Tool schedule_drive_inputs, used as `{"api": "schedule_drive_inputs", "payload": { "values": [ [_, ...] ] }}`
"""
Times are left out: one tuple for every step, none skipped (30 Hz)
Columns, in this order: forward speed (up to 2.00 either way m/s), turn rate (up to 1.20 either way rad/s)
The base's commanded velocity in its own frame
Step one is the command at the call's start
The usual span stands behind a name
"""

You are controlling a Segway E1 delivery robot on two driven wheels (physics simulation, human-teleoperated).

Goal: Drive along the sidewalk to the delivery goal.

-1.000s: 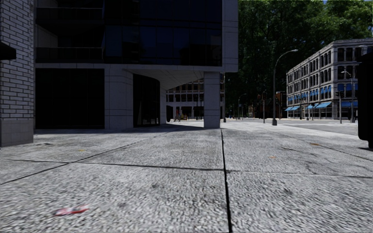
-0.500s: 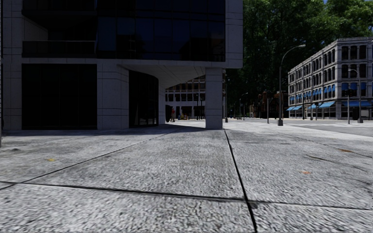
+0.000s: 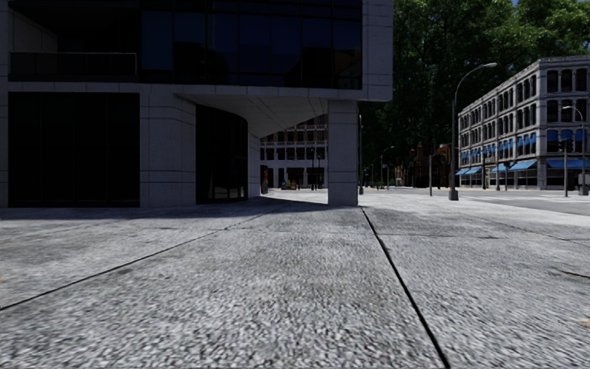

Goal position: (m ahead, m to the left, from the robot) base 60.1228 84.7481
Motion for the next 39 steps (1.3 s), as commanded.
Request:
{"api": "schedule_drive_inputs", "payload": {
  "values": [
    [2.0, 0.0],
    [2.0, 0.0],
    [2.0, 0.0],
    [2.0, 0.0],
    [2.0, 0.0],
    [2.0, 0.0],
    [2.0, 0.0],
    [2.0, 0.0],
    [2.0, 0.0],
    [2.0, 0.0],
    [2.0, 0.0],
    [2.0, 0.0],
    [2.0, 0.0],
    [2.0, 0.0],
    [2.0, 0.0],
    [2.0, 0.0],
    [2.0, 0.0],
    [2.0, 0.0],
    [2.0, 0.0],
    [2.0, 0.0],
    [2.0, 0.0],
    [2.0, 0.0],
    [2.0, 0.0],
    [2.0, 0.0],
    [2.0, 0.0],
    [2.0, 0.0],
    [2.0, 0.0],
    [2.0, 0.0],
    [2.0, 0.0],
    [2.0, 0.0],
    [2.0, 0.0],
    [2.0, 0.0],
    [2.0, 0.0],
    [2.0, 0.0],
    [2.0, 0.0],
    [2.0, 0.0],
    [2.0, 0.0],
    [2.0, 0.0],
    [2.0, 0.0]
  ]
}}
